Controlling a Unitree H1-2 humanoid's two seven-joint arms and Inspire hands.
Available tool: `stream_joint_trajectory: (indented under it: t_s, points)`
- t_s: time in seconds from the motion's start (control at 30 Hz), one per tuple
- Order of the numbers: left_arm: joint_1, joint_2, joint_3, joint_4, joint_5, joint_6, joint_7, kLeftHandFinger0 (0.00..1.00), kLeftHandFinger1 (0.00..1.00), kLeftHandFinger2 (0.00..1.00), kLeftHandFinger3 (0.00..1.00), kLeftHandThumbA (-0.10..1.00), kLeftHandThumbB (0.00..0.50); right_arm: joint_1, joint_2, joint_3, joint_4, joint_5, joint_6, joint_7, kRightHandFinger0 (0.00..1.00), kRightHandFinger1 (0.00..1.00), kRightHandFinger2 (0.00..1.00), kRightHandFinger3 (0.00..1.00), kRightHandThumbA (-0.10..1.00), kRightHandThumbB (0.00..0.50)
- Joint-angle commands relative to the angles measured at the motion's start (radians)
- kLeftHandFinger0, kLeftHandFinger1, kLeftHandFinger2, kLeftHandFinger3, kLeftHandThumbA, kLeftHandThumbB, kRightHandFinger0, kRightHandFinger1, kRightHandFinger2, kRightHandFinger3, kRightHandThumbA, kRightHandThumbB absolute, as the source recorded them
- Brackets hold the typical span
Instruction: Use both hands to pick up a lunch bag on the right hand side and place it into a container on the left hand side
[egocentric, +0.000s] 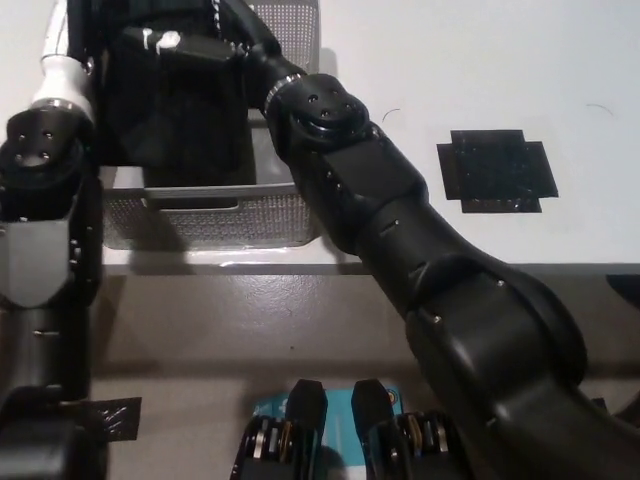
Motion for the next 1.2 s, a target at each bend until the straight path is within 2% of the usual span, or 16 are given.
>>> stream_joint_trajectory:
  t_s: [0.0,0.03,0.07,0.1,0.13,0.17,0.23,0.43,0.57,0.7,0.93,1.0,1.03,1.07,1.13,1.17]
  points:
    - [-0.041,0.191,-0.189,0.091,0.040,-0.010,-0.310,1.00,1.00,1.00,1.00,1.00,0.274,-0.040,-0.013,0.170,-0.001,-0.219,0.067,-0.048,1.00,1.00,1.00,1.00,1.00,0.075]
    - [-0.033,0.226,-0.222,0.103,0.060,-0.009,-0.331,1.00,1.00,1.00,1.00,1.00,0.278,-0.027,-0.029,0.198,-0.009,-0.246,0.073,-0.052,1.00,1.00,1.00,1.00,0.87,0.079]
    - [-0.019,0.282,-0.266,0.133,0.087,-0.027,-0.373,1.00,1.00,1.00,1.00,1.00,0.240,0.004,-0.062,0.238,-0.032,-0.280,0.076,-0.049,1.00,1.00,1.00,1.00,0.50,0.088]
    - [-0.013,0.308,-0.288,0.145,0.100,-0.040,-0.392,1.00,1.00,1.00,1.00,1.00,0.223,0.018,-0.075,0.253,-0.045,-0.292,0.077,-0.048,1.00,1.00,1.00,1.00,0.43,0.086]
    - [0.012,0.367,-0.330,0.151,0.127,-0.083,-0.435,1.00,1.00,1.00,1.00,1.00,0.162,0.062,-0.114,0.290,-0.099,-0.332,0.084,-0.061,1.00,1.00,1.00,1.00,0.41,0.072]
    - [0.028,0.400,-0.353,0.155,0.138,-0.103,-0.447,1.00,1.00,1.00,1.00,1.00,0.121,0.092,-0.139,0.314,-0.146,-0.356,0.100,-0.072,1.00,1.00,1.00,1.00,0.44,0.068]
    - [0.078,0.463,-0.357,0.179,0.117,-0.128,-0.470,1.00,1.00,1.00,1.00,1.00,0.104,0.204,-0.216,0.325,-0.339,-0.366,0.140,-0.033,0.98,1.00,1.00,1.00,0.50,0.056]
    - [0.279,0.627,-0.349,-0.010,0.020,-0.146,-0.588,1.00,1.00,1.00,1.00,0.98,0.005,0.503,-0.402,0.330,-0.847,-0.325,0.237,0.138,1.00,1.00,1.00,1.00,0.51,0.084]
    - [0.378,0.682,-0.336,-0.150,-0.014,-0.178,-0.625,1.00,1.00,1.00,1.00,0.94,0.000,0.620,-0.453,0.309,-1.034,-0.288,0.274,0.164,1.00,1.00,1.00,1.00,0.48,0.057]
    - [0.478,0.725,-0.304,-0.355,-0.087,-0.095,-0.662,0.93,1.00,1.00,1.00,0.90,0.007,0.719,-0.492,0.277,-1.170,-0.229,0.296,0.195,1.00,1.00,1.00,1.00,0.44,0.068]
    - [0.539,0.764,-0.272,-0.555,-0.150,-0.020,-0.669,0.99,1.00,1.00,1.00,0.89,0.023,0.800,-0.542,0.250,-1.251,-0.203,0.306,0.195,1.00,1.00,1.00,1.00,0.48,0.059]
    - [0.573,0.756,-0.242,-0.607,-0.172,-0.037,-0.644,1.00,1.00,1.00,1.00,0.90,0.020,0.838,-0.549,0.237,-1.279,-0.175,0.299,0.195,1.00,1.00,1.00,1.00,0.55,0.076]
    - [0.601,0.722,-0.197,-0.632,-0.186,-0.088,-0.596,1.00,1.00,1.00,1.00,0.91,0.030,0.859,-0.545,0.225,-1.298,-0.157,0.264,0.189,1.00,1.00,1.00,1.00,0.77,0.126]
    - [0.627,0.664,-0.139,-0.675,-0.195,-0.131,-0.521,1.00,1.00,1.00,1.00,1.00,0.119,0.882,-0.532,0.201,-1.336,-0.128,0.191,0.176,1.00,1.00,1.00,1.00,1.00,0.189]
    - [0.648,0.578,-0.058,-0.753,-0.216,-0.169,-0.425,1.00,1.00,1.00,1.00,1.00,0.149,0.903,-0.502,0.163,-1.413,-0.086,0.109,0.146,1.00,1.00,1.00,1.00,1.00,0.214]
    - [0.647,0.544,-0.030,-0.787,-0.233,-0.182,-0.398,1.00,1.00,1.00,1.00,1.00,0.141,0.906,-0.493,0.152,-1.460,-0.082,0.102,0.135,1.00,1.00,1.00,1.00,1.00,0.234]
